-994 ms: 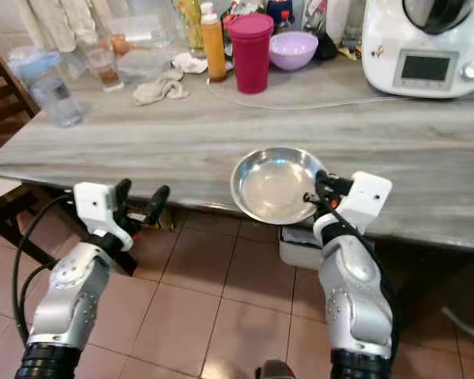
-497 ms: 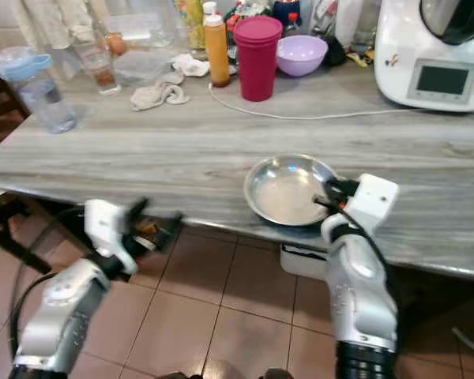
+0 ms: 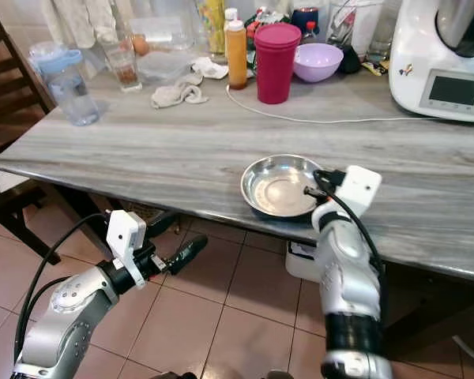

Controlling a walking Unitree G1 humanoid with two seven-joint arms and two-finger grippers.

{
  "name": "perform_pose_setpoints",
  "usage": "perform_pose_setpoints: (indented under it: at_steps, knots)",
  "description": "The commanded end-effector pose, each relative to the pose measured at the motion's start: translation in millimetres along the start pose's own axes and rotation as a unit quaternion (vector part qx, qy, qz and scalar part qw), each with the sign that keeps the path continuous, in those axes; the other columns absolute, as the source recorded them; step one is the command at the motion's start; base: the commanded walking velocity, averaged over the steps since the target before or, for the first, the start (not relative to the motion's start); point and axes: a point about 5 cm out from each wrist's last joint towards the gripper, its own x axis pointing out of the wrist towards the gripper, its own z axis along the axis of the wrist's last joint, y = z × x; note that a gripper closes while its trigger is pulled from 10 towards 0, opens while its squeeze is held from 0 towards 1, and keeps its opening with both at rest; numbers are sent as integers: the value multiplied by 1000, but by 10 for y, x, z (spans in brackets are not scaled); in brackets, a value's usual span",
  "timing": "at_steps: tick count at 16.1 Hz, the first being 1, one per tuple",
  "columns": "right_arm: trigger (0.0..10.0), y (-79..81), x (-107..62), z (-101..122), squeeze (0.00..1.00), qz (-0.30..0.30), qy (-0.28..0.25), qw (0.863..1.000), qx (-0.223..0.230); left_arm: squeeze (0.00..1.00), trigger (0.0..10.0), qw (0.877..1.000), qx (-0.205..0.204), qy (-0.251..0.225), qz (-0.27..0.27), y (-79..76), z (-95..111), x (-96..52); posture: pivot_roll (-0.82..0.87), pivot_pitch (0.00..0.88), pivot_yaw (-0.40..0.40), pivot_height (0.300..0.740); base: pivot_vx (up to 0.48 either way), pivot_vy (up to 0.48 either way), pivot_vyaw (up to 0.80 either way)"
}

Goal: Setting the table

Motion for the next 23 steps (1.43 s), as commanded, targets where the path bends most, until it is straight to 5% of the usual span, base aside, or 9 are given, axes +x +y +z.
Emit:
perform_pose_setpoints:
  at_steps: [1, 2, 3, 4, 9, 16, 17, 18, 23]
  knots:
    - [10000, 37, 56, 37, 0, 3, -8, 1000, 4, 0, 10000, 1000, 5, 0, -8, -6, 34, -4, -186, 131, 51, 740, 0, 0, 0]
    - [10000, 18, 120, 50, 651, -7, -11, 1000, -3, 0, 10000, 1000, 4, -1, -10, -24, 35, 4, -180, 133, 45, 740, 0, 0, 0]
    - [10000, -4, 154, 59, 984, -16, -14, 1000, -6, 0, 10000, 1000, 3, -1, -11, -32, 31, 2, -178, 133, 44, 740, 0, 0, 0]
    - [10000, -22, 187, 70, 1000, -22, -17, 1000, -5, 0, 10000, 1000, 2, -1, -12, -38, 27, 0, -174, 132, 44, 740, 0, 0, 0]
    - [10000, 15, 245, 47, 1000, -17, -16, 1000, 0, 0, 10000, 1000, 3, -1, -12, -32, 33, -1, -167, 130, 49, 740, 0, 0, 0]
    - [10000, 39, 29, 146, 1000, -1, -68, 997, -25, 0, 10000, 1000, -13, -16, 8, 16, 81, -4, -170, 124, 59, 740, 0, 0, 0]
    - [10000, 52, -38, 213, 137, 6, -90, 995, -42, 0, 10000, 999, -18, -24, 16, 31, 100, 2, -171, 121, 61, 740, 0, 0, 0]
    - [10000, 65, -160, 281, 0, 12, -116, 991, -68, 0, 10000, 998, -29, -35, 34, 65, 129, 5, -174, 121, 61, 740, 0, 0, 0]
    - [10000, 54, -418, 148, 0, 21, -93, 989, -114, 0, 10000, 993, -29, -56, 103, 209, 195, -19, -176, 118, 61, 740, 0, 0, 0]
